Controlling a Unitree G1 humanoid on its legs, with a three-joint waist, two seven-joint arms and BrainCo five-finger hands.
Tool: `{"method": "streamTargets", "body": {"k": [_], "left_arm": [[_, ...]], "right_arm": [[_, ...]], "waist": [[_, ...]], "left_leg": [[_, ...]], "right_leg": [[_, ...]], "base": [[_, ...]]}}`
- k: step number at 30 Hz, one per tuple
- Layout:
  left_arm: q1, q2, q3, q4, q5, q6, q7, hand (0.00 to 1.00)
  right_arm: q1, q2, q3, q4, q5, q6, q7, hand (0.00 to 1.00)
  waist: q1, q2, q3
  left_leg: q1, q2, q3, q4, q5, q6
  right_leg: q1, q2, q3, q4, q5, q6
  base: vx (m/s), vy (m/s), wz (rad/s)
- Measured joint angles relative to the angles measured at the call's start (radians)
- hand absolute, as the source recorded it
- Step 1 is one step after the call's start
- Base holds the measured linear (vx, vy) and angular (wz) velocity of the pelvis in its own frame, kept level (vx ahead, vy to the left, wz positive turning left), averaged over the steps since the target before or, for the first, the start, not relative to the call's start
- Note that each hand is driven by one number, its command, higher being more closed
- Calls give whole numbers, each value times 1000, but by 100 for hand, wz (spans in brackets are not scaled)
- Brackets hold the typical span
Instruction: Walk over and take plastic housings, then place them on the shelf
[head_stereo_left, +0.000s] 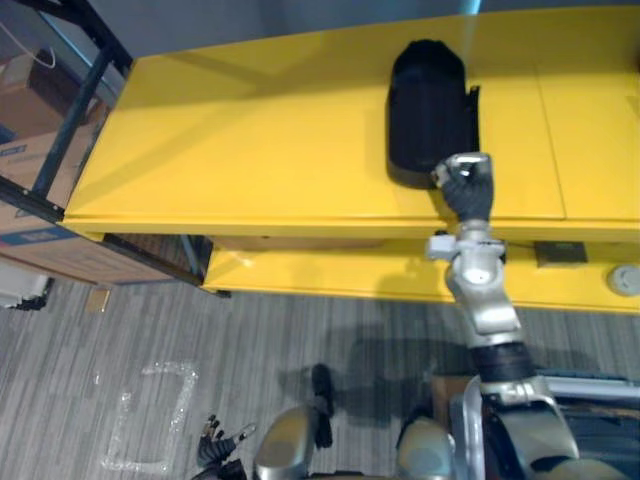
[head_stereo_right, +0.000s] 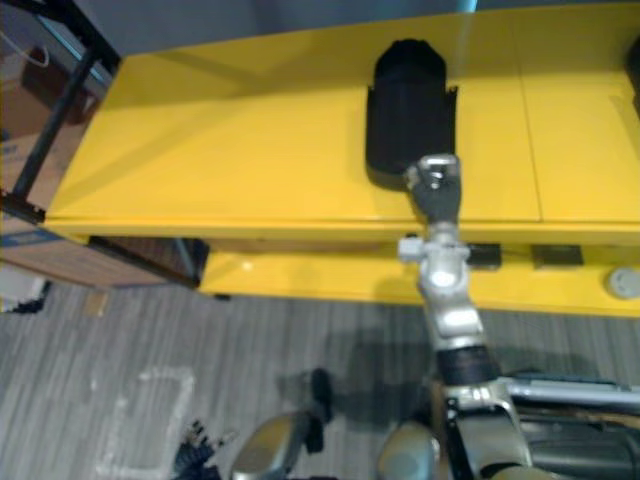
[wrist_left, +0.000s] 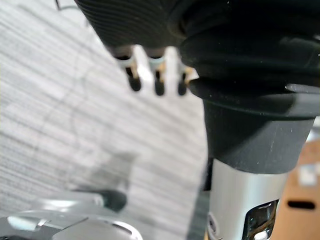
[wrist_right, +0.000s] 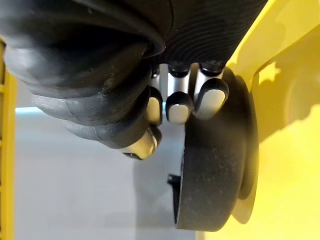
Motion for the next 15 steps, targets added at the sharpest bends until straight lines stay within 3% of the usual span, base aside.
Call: {"method": "streamTargets", "body": {"k": [15], "left_arm": [[0, 0, -2, -16, 0, -1, -1, 0]], "right_arm": [[-16, -7, -17, 55, -1, -5, -31, 100]], "waist": [[0, 4, -6]], "left_leg": [[36, -1, -4, -46, 23, -3]], "right_leg": [[24, 6, -8, -20, 4, 6]], "base": [[2, -1, 1]]}}
